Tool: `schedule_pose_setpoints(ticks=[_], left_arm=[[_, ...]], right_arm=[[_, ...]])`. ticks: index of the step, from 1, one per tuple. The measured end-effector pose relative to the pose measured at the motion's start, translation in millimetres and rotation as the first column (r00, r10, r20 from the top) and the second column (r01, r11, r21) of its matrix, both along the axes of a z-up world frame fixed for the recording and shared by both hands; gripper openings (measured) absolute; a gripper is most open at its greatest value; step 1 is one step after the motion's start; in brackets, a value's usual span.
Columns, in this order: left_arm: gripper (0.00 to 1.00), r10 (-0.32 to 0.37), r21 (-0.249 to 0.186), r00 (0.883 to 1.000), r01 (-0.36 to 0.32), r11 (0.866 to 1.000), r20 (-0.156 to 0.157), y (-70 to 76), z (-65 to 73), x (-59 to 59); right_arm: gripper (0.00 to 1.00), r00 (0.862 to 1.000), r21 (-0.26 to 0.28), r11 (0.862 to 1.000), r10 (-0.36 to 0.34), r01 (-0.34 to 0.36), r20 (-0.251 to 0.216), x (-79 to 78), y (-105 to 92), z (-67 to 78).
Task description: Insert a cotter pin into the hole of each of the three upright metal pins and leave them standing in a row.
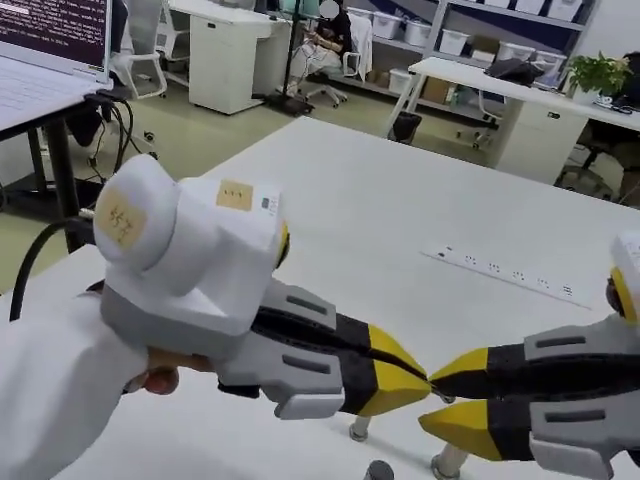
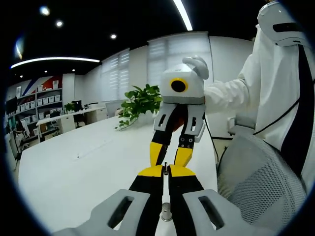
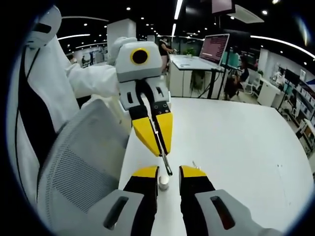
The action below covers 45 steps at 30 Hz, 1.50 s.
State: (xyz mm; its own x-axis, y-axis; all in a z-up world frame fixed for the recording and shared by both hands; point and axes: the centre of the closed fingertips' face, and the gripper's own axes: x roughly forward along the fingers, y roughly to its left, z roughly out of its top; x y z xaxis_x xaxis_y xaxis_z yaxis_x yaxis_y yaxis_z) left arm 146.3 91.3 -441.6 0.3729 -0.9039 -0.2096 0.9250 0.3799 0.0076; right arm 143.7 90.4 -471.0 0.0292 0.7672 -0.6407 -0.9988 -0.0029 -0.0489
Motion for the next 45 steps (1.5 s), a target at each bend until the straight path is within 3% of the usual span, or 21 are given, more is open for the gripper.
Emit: schedule_pose_setpoints(ticks=[5, 12, 20, 27, 29, 31, 33, 34, 40, 42, 45], left_arm=[[0.0, -0.045, 0.01, 0.999, 0.045, 0.999, 0.018, -4.7, -0.7, -6.0], [0.0, -0.088, 0.012, 0.996, 0.088, 0.996, 0.02, -9.1, -4.1, -9.5], [0.0, -0.114, 0.037, 0.993, 0.114, 0.993, 0.005, -10.1, -9.7, -10.7], [0.0, -0.136, 0.055, 0.991, 0.135, 0.989, 0.015, -13.2, -11.1, -13.0], [0.02, -0.134, 0.079, 0.99, 0.13, 0.988, 0.036, -13.2, -13.6, -10.9], [0.13, -0.134, 0.079, 0.991, 0.132, 0.988, 0.023, -13.1, -17.2, -10.9], [0.29, -0.127, 0.094, 0.992, 0.124, 0.988, 0.021, -11.8, -22.4, -9.1], [0.33, -0.121, 0.108, 0.993, 0.119, 0.987, 0.014, -10.5, -27.7, -7.8], [0.3, -0.128, 0.189, 0.991, 0.134, 0.973, -0.047, -5.2, -58.9, -8.0], [0.3, -0.124, 0.21, 0.991, 0.132, 0.969, -0.052, -4.2, -66.9, -6.3], [0.3, -0.123, 0.212, 0.99, 0.136, 0.968, -0.075, -4.6, -75.8, -3.7]], right_arm=[[0.07, 1.0, -0.012, 1.0, 0.003, -0.003, -0.009, -2.6, -2.9, -1.8], [0.0, 1.0, -0.025, 1.0, 0.016, -0.017, -0.019, -8.2, -6.7, -5.0], [0.0, 0.999, -0.024, 0.999, 0.039, -0.039, -0.022, -13.9, -10.5, -0.2], [0.0, 0.998, -0.034, 0.998, 0.051, -0.052, -0.044, -19.8, -12.6, 1.4], [0.0, 0.998, -0.037, 0.998, 0.052, -0.054, -0.042, -20.9, -13.0, 1.1], [0.0, 0.998, -0.041, 0.998, 0.045, -0.047, -0.032, -20.1, -13.6, -0.2], [0.0, 0.999, -0.061, 0.998, 0.014, -0.016, -0.033, -17.0, -17.8, -7.2], [0.0, 0.999, -0.066, 0.998, 0.006, -0.008, -0.034, -16.3, -19.5, -10.5], [0.0, 0.998, -0.156, 0.986, -0.057, 0.051, -0.033, -10.9, -37.2, -43.6], [0.0, 0.997, -0.166, 0.984, -0.069, 0.061, -0.038, -9.9, -40.0, -49.5], [0.0, 0.996, -0.184, 0.981, -0.079, 0.069, -0.048, -9.9, -43.8, -59.1]])
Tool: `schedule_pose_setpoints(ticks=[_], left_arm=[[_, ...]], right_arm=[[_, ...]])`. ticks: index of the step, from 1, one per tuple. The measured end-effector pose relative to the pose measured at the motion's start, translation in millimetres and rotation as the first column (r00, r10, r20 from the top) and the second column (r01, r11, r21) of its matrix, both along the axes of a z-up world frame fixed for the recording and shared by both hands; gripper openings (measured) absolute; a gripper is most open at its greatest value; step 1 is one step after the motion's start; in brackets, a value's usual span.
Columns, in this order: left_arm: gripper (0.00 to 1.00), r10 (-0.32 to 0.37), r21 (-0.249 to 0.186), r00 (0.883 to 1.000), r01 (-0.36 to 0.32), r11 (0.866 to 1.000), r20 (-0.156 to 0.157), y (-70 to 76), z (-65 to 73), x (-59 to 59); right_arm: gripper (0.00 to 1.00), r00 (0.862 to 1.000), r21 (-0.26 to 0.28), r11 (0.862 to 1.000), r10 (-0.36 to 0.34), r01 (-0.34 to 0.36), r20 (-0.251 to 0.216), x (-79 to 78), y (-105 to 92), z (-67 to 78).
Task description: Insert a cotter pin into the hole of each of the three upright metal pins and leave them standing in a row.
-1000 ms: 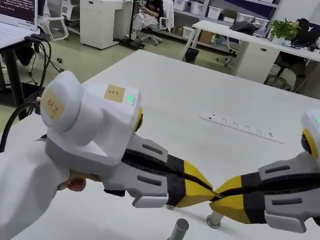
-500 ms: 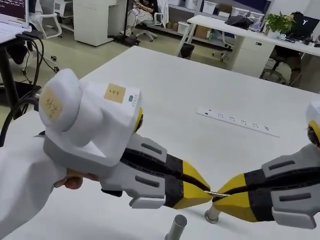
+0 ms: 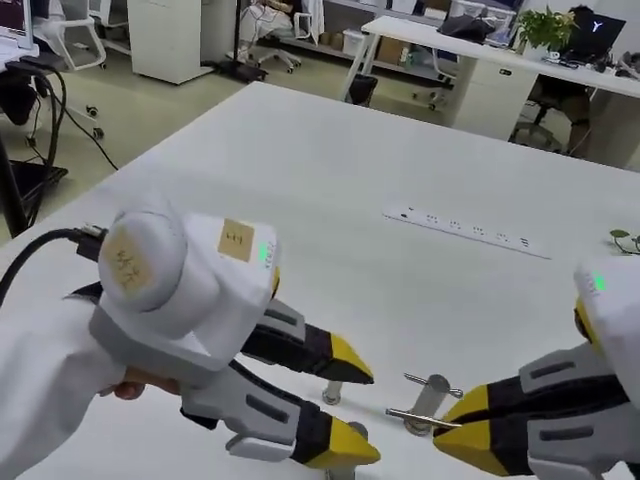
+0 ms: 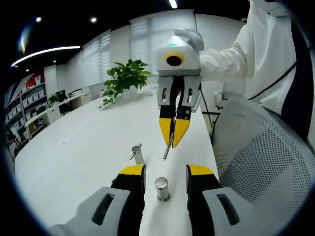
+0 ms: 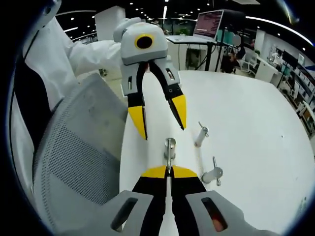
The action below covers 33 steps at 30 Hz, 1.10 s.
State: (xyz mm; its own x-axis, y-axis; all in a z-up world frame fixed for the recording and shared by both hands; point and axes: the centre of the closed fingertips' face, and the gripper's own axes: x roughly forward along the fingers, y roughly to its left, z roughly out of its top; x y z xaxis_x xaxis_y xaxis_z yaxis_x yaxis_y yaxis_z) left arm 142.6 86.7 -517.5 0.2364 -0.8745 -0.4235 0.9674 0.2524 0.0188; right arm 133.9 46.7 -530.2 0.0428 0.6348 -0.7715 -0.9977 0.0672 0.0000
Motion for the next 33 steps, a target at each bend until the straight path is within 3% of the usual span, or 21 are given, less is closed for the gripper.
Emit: schedule_pose_setpoints(ticks=[2, 6, 13, 15, 17, 21, 23, 33], left_arm=[[0.28, 0.015, 0.017, 1.0, -0.014, 1.0, -0.026, 0.7, -7.4, 3.3], [0.23, 0.025, 0.031, 0.999, -0.023, 0.999, -0.048, 0.6, -16.5, 6.4], [0.21, 0.015, 0.058, 0.998, -0.011, 0.998, -0.064, 1.3, -28.2, 7.1], [0.18, 0.013, 0.061, 0.998, -0.009, 0.998, -0.066, 1.0, -30.2, 7.5], [0.16, 0.013, 0.054, 0.996, -0.008, 0.999, -0.093, 0.1, -32.5, 6.8], [0.1, 0.011, 0.057, 0.996, -0.006, 0.998, -0.091, -1.3, -33.3, 6.6], [0.1, 0.032, 0.05, 0.992, -0.026, 0.998, -0.123, -0.3, -33.6, 7.2], [0.1, 0.021, 0.054, 0.994, -0.015, 0.998, -0.109, 0.9, -32.9, 5.7]], right_arm=[[0.0, 1.0, -0.017, 1.0, -0.005, 0.005, 0.001, 1.2, -1.7, -6.5], [0.0, 0.999, -0.021, 0.999, -0.028, 0.027, -0.018, 3.7, -1.5, -15.6], [0.0, 0.998, -0.025, 0.999, -0.037, 0.035, -0.052, 2.3, 2.5, -28.6], [0.0, 0.998, -0.024, 0.999, -0.036, 0.035, -0.055, 2.3, 3.9, -30.5], [0.0, 0.998, -0.023, 0.999, -0.035, 0.034, -0.058, 2.7, 5.1, -32.5], [0.0, 0.997, -0.019, 0.999, -0.034, 0.032, -0.064, 2.8, 7.6, -33.8], [0.0, 0.997, -0.021, 0.999, -0.031, 0.03, -0.064, 2.8, 8.7, -35.2], [0.0, 0.999, -0.032, 0.999, 0.003, -0.004, -0.054, 4.6, 9.4, -40.5]])
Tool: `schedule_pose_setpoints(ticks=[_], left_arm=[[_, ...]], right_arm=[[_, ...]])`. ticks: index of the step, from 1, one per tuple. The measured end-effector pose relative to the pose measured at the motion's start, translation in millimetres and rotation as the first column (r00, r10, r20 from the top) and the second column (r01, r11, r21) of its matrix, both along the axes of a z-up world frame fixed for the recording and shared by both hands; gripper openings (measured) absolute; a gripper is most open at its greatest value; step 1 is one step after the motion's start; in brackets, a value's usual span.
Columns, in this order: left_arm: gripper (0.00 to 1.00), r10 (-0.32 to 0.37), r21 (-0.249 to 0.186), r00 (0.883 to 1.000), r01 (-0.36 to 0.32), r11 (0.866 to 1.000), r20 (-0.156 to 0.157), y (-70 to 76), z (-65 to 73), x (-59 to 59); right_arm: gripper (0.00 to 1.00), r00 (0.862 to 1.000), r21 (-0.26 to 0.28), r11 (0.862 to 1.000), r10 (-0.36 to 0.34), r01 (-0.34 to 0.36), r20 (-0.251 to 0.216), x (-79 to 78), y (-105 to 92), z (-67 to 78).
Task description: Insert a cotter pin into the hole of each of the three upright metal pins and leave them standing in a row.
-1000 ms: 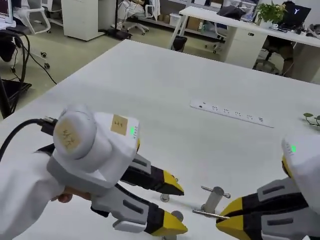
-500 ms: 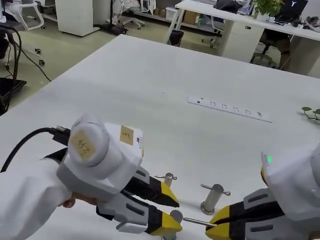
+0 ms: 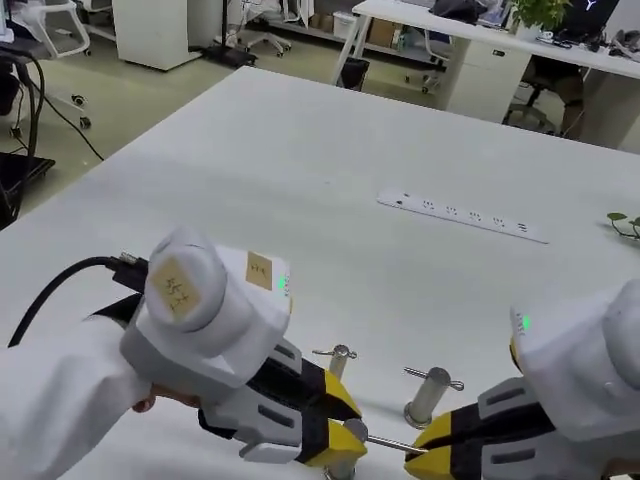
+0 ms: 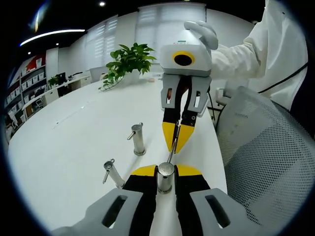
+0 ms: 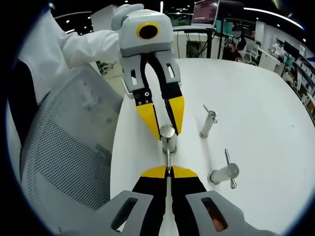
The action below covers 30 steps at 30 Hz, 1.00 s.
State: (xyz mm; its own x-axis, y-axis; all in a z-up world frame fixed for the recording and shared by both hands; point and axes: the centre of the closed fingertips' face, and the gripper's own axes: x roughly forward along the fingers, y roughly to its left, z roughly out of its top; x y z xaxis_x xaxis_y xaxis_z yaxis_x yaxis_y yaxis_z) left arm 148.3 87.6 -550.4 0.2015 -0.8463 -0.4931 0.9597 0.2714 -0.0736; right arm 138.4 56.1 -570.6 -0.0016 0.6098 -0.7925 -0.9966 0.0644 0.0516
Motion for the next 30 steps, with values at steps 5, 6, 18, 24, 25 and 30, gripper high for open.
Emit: schedule_pose_setpoints(ticks=[5, 6, 18, 24, 25, 30], left_arm=[[0.09, 0.001, -0.002, 1.0, -0.001, 1.0, -0.008, 0.4, 0.7, -0.9], [0.09, 0.0, -0.001, 1.0, 0.0, 1.0, -0.008, 0.1, 0.4, -0.9], [0.09, -0.005, 0.002, 1.0, 0.005, 1.0, -0.008, -1.4, -0.9, -1.3], [0.09, -0.016, 0.017, 1.0, 0.016, 1.0, -0.008, -1.5, -1.5, -1.1], [0.09, -0.018, 0.018, 1.0, 0.018, 1.0, -0.009, -1.9, -1.5, -1.4], [0.09, -0.021, 0.018, 1.0, 0.021, 1.0, -0.011, -3.4, -2.0, -1.5]], right_arm=[[0.0, 1.0, -0.01, 1.0, 0.023, -0.023, 0.004, 1.1, 3.6, -1.7], [0.0, 1.0, -0.008, 1.0, 0.025, -0.025, 0.004, 1.1, 4.6, -1.6], [0.0, 0.998, 0.029, 0.997, 0.066, -0.066, -0.007, -1.9, 29.7, -3.7], [0.0, 0.994, 0.014, 0.994, 0.111, -0.111, 0.008, -0.7, 31.5, -5.8], [0.0, 0.993, 0.014, 0.993, 0.116, -0.116, 0.01, -0.4, 31.6, -6.2], [0.0, 0.99, 0.004, 0.991, 0.136, -0.136, 0.035, -0.5, 30.8, -7.8]])
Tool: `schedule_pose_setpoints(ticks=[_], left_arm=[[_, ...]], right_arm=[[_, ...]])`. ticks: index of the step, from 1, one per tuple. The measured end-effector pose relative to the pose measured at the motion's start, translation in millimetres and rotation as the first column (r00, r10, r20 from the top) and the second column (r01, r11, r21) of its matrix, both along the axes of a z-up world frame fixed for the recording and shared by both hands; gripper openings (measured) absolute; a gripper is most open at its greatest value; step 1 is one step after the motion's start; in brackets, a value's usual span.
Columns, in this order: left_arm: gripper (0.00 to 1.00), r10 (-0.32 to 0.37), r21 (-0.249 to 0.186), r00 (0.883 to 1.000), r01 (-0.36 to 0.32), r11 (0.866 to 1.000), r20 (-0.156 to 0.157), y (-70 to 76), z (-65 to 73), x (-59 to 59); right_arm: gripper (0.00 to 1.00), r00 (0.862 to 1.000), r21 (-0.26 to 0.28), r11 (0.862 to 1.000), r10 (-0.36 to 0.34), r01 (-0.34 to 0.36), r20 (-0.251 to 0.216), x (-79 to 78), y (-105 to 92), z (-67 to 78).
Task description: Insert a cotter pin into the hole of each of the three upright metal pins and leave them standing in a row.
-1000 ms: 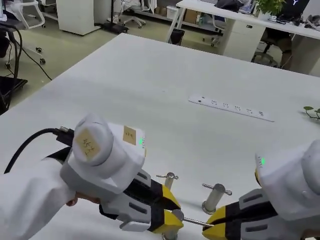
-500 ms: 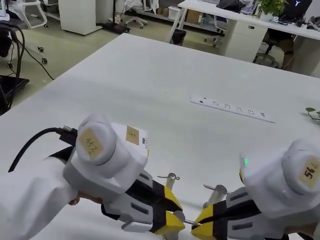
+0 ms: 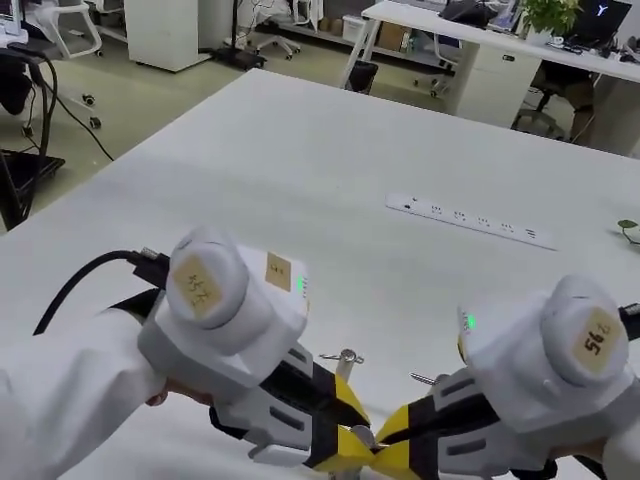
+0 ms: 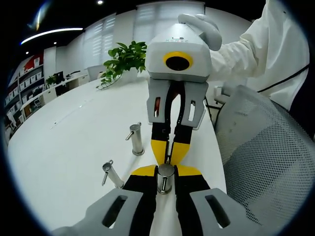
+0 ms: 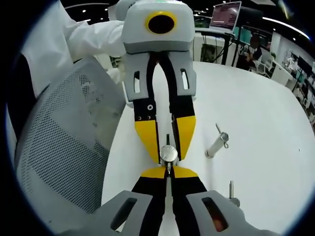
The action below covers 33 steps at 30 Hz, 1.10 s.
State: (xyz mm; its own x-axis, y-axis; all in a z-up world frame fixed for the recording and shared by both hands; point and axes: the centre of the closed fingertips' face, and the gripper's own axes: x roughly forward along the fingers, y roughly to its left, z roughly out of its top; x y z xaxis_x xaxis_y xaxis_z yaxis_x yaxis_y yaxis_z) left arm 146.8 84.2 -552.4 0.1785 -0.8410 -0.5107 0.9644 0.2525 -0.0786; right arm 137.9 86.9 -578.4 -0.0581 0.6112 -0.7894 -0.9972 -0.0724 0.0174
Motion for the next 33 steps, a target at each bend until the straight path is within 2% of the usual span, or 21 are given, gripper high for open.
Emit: schedule_pose_setpoints(ticks=[3, 4, 5, 6, 7, 10, 13, 16, 19, 21, 23, 25, 27, 28, 31, 33], left_arm=[[0.09, 0.001, -0.001, 1.0, -0.001, 1.0, 0.001, -0.1, -0.1, -0.2], [0.09, 0.0, 0.0, 1.0, 0.0, 1.0, 0.002, -0.1, -0.1, -0.2], [0.09, -0.001, 0.0, 1.0, 0.001, 1.0, 0.002, -0.2, -0.2, -0.3], [0.09, -0.001, 0.0, 1.0, 0.001, 1.0, 0.003, -0.2, -0.5, 0.4], [0.09, -0.001, 0.001, 1.0, 0.001, 1.0, 0.002, -0.3, -0.6, 0.4], [0.09, -0.002, 0.003, 1.0, 0.002, 1.0, 0.006, -0.2, -0.8, 0.7], [0.09, -0.002, 0.004, 1.0, 0.002, 1.0, 0.008, -0.3, -0.8, 0.6], [0.09, -0.001, 0.005, 1.0, 0.001, 1.0, 0.008, -0.5, -0.7, 0.5], [0.09, 0.007, 0.007, 1.0, -0.007, 1.0, 0.002, -0.9, -0.7, 1.0], [0.09, 0.004, 0.008, 1.0, -0.005, 1.0, 0.003, -1.6, -0.7, 0.8], [0.1, 0.005, 0.011, 1.0, -0.005, 1.0, 0.006, -2.1, -0.8, 0.6], [0.1, 0.012, 0.009, 1.0, -0.012, 1.0, -0.001, -2.0, -0.9, 0.7], [0.1, 0.039, -0.005, 0.999, -0.039, 0.999, -0.036, -1.7, -0.8, 1.3], [0.1, 0.038, -0.004, 0.999, -0.039, 0.999, -0.035, -1.6, -0.9, 1.4], [0.1, 0.022, 0.001, 1.0, -0.022, 1.0, 0.0, -1.8, 0.1, 0.9], [0.16, 0.025, 0.002, 1.0, -0.025, 1.0, 0.018, 0.1, 1.6, 1.0]], right_arm=[[0.0, 1.0, 0.004, 1.0, 0.008, -0.008, 0.013, 0.5, 0.2, -0.1], [0.0, 1.0, 0.007, 1.0, 0.0, 0.0, 0.028, 2.1, 0.2, -0.2], [0.04, 0.998, 0.012, 1.0, -0.008, 0.007, 0.066, 7.6, 0.3, 0.7], [0.07, 0.997, 0.0, 1.0, -0.004, 0.004, 0.08, 8.1, -2.6, 0.3], [0.07, 0.998, -0.01, 1.0, 0.001, 0.0, 0.069, 6.6, -4.6, 0.2], [0.04, 0.998, 0.008, 1.0, -0.018, 0.017, 0.053, 7.1, -9.2, 5.4], [0.01, 0.999, 0.011, 1.0, -0.008, 0.008, 0.04, 3.7, -13.0, 9.6], [0.0, 1.0, 0.061, 0.998, -0.031, 0.031, 0.0, 2.1, -8.5, 15.7], [0.0, 1.0, 0.057, 0.998, -0.029, 0.029, 0.004, 3.4, -7.0, 15.7], [0.0, 0.999, 0.059, 0.998, -0.032, 0.032, -0.014, 2.5, -5.2, 15.2], [0.0, 0.999, 0.063, 0.997, -0.031, 0.032, -0.013, 2.6, -3.4, 15.4], [0.0, 1.0, 0.066, 0.997, -0.027, 0.028, -0.008, 2.3, -1.6, 15.9], [0.0, 1.0, 0.072, 0.997, -0.026, 0.026, -0.004, 2.3, -0.8, 16.5], [0.0, 1.0, 0.077, 0.997, -0.028, 0.028, -0.005, 2.4, -0.7, 17.0], [0.0, 0.999, 0.082, 0.996, -0.045, 0.046, -0.01, 3.2, -0.5, 17.5], [0.03, 0.999, 0.088, 0.995, -0.051, 0.052, -0.014, 2.8, -0.2, 18.0]])
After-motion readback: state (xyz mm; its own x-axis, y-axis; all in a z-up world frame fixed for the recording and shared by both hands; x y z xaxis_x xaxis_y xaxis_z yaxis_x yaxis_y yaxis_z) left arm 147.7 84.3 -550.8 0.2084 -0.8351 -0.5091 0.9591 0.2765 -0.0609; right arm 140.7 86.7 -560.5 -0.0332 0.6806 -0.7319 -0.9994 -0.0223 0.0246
